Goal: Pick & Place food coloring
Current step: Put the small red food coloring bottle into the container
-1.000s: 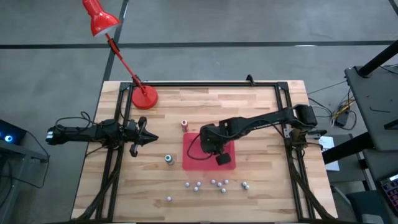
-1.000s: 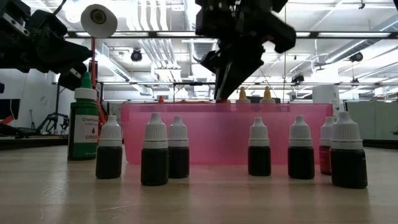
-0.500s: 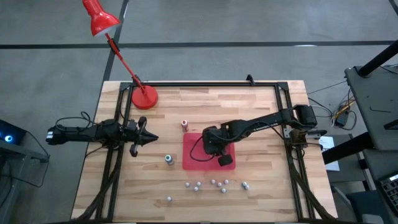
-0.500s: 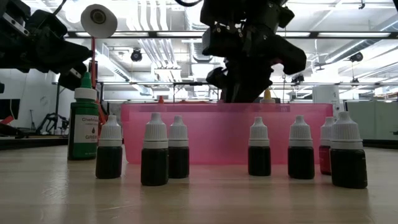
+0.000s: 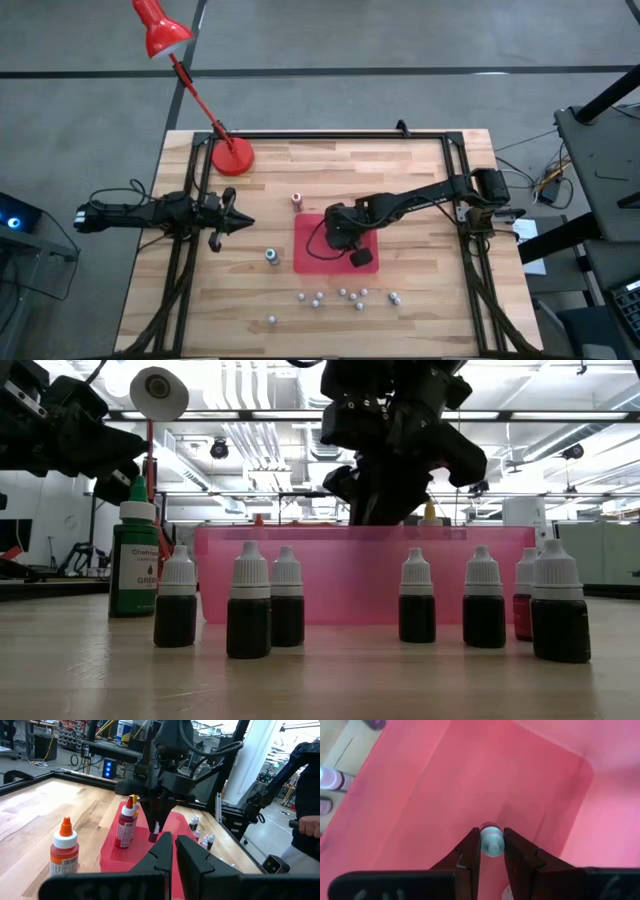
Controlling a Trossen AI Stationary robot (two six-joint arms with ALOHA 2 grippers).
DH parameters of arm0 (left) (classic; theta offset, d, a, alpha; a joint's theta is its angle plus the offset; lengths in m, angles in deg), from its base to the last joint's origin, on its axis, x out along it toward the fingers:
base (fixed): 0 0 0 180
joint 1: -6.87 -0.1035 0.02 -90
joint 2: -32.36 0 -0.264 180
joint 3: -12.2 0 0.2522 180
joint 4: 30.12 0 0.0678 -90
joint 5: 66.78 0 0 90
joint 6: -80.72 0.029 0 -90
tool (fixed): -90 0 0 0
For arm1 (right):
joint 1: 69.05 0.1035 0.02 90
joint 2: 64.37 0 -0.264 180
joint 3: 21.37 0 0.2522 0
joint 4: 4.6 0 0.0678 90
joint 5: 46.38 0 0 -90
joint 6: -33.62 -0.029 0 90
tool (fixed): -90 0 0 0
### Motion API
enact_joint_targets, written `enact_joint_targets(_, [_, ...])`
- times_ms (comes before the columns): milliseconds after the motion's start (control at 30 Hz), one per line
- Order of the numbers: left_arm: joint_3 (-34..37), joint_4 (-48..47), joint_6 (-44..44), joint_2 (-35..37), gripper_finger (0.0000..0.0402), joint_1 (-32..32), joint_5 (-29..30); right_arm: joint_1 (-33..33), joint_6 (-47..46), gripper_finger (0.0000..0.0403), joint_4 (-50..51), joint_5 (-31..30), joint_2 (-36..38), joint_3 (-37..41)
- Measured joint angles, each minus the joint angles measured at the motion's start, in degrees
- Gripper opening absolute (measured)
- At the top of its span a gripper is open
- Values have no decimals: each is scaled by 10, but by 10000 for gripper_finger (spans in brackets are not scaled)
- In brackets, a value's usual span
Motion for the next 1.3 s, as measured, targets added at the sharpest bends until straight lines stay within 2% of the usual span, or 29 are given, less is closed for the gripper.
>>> enact_joint_targets(200, [0, 0, 0, 0, 0, 0, 0, 0, 49, 61, 4, 1, 0, 5])
enact_joint_targets(400, [0, 0, 0, 0, 0, 0, 0, 0, 118, 61, 5, 32, 0, 9])
enact_joint_targets(1300, [0, 0, 0, 0, 0, 0, 0, -1, 120, 61, 3, 25, -24, 11])
